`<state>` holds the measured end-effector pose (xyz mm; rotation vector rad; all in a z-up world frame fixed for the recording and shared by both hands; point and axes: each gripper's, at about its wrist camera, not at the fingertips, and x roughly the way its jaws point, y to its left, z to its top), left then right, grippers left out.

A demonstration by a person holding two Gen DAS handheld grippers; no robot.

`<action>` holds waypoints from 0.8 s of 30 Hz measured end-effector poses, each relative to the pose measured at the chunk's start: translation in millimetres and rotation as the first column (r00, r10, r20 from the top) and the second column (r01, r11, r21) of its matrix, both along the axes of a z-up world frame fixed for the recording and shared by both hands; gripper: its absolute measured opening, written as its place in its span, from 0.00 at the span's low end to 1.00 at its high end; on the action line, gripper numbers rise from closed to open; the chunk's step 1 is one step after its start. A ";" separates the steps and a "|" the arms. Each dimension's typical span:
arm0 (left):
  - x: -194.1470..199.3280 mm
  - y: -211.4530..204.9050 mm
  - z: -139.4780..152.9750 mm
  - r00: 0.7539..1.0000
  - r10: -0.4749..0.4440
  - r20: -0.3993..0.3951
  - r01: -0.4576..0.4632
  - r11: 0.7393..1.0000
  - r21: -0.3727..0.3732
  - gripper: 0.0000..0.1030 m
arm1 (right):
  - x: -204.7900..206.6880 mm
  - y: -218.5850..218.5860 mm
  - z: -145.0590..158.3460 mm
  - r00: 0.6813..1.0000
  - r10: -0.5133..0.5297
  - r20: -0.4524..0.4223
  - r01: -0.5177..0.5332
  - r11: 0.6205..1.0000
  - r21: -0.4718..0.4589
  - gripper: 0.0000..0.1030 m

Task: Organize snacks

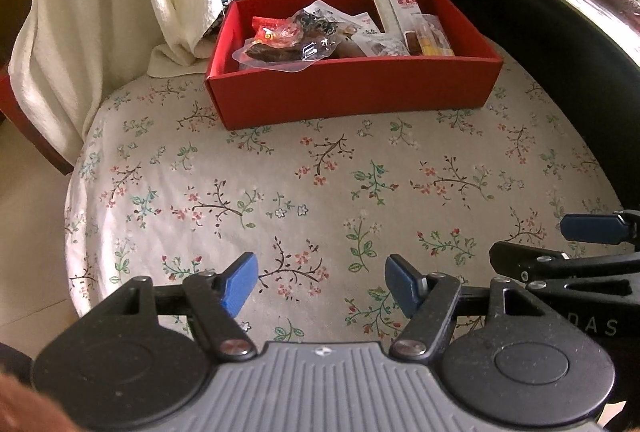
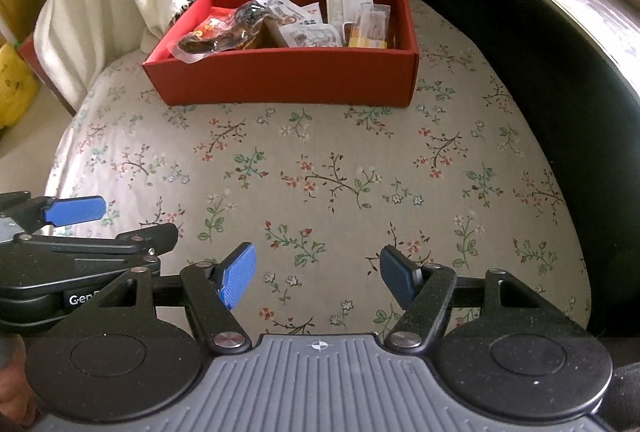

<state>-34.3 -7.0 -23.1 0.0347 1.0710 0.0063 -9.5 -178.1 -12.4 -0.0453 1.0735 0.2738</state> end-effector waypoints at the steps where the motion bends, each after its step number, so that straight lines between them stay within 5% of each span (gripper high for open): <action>1: -0.2 0.4 0.0 1.000 0.001 -0.001 -0.001 1.000 -0.001 0.60 | 0.1 0.1 -0.1 1.000 0.001 0.000 -0.001 1.000 -0.001 0.73; 9: -1.2 0.3 0.9 1.000 0.000 0.013 0.000 1.000 0.007 0.60 | 0.4 1.0 0.1 1.000 0.000 0.004 0.000 1.000 -0.001 0.73; 15: -4.7 -7.2 6.6 0.998 -0.005 0.057 -0.001 0.995 0.095 0.60 | -1.0 2.0 2.0 1.000 0.011 0.014 -0.011 1.000 0.001 0.73; 24: -6.4 -3.2 13.7 0.994 0.012 0.107 -0.022 0.996 0.092 0.60 | -1.0 3.2 4.4 0.999 0.026 0.019 -0.026 0.999 0.026 0.74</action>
